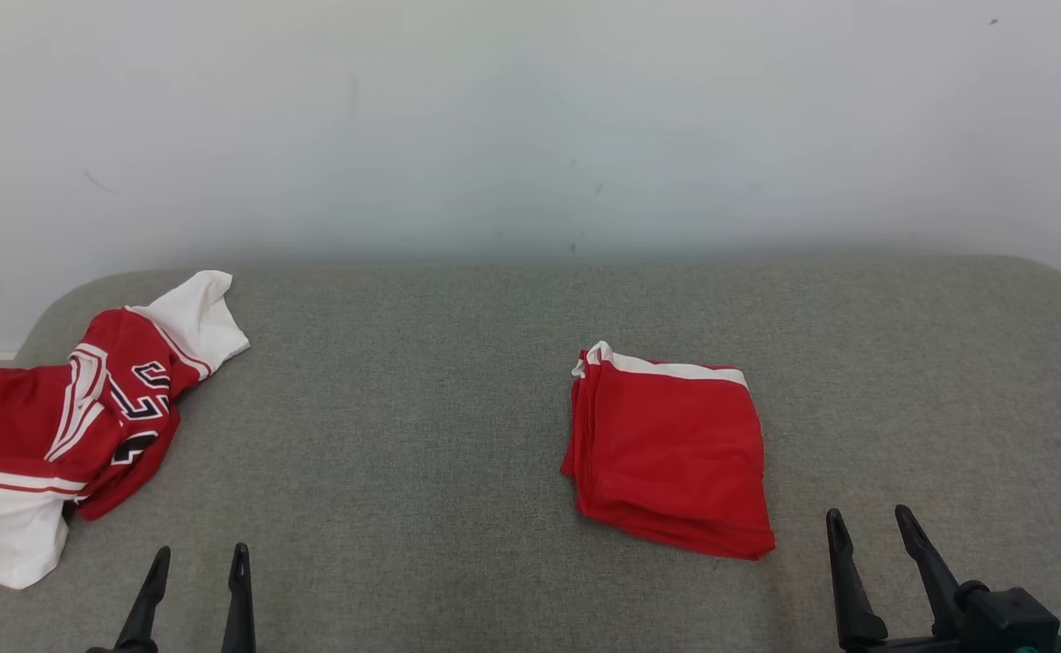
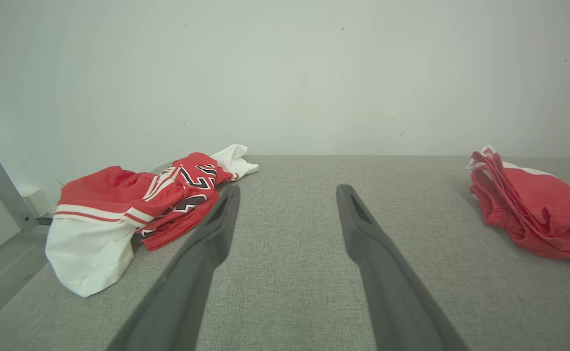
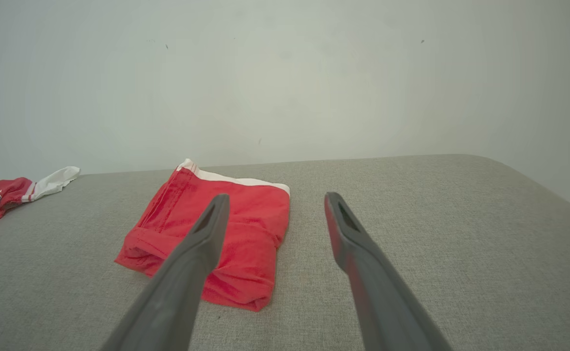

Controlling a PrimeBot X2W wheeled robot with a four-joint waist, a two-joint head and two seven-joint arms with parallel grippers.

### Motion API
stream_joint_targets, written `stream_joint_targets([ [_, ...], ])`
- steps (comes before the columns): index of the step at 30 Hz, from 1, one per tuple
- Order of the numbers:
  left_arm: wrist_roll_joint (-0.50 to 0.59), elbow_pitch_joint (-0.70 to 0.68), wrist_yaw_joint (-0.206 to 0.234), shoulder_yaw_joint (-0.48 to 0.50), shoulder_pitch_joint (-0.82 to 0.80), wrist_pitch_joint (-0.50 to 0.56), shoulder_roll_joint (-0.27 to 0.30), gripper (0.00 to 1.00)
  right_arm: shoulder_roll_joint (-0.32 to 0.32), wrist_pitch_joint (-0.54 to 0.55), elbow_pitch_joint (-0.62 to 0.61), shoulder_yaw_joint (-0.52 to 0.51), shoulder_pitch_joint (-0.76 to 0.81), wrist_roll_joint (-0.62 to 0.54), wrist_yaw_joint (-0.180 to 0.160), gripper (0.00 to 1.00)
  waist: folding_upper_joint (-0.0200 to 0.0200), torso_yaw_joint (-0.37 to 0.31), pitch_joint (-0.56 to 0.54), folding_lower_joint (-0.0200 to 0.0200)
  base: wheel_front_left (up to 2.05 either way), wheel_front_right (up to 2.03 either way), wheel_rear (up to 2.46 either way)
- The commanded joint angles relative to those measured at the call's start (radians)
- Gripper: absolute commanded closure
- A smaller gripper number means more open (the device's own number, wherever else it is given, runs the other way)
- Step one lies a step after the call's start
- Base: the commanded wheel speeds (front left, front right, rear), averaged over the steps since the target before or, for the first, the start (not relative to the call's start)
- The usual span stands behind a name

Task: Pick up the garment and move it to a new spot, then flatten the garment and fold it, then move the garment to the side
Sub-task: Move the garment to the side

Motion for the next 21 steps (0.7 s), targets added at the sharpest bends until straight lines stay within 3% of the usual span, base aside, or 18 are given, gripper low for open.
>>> stream_joint_targets([
  [1,0.006,-0.003,0.001,0.000,0.013,-0.003,-0.002,0.00,0.002,0.001,-0.001,0.001,0.008,-0.003,-0.002,0.00,0.0000,0.000,0.000,0.0000,0.00,0.00,0.00],
  [10,0.008,-0.008,0.002,-0.003,0.011,-0.003,-0.008,0.00,-0.037,0.012,0.011,0.033,-0.051,-0.004,-0.002,0.00,0.0000,0.000,0.000,0.0000,0.00,0.00,0.00],
  [21,-0.003,0.000,0.002,-0.038,-0.025,-0.003,-0.011,0.00,-0.097,0.136,0.129,0.064,-0.308,-0.006,-0.002,0.00,0.0000,0.035,0.037,0.0000,0.00,0.00,0.00],
])
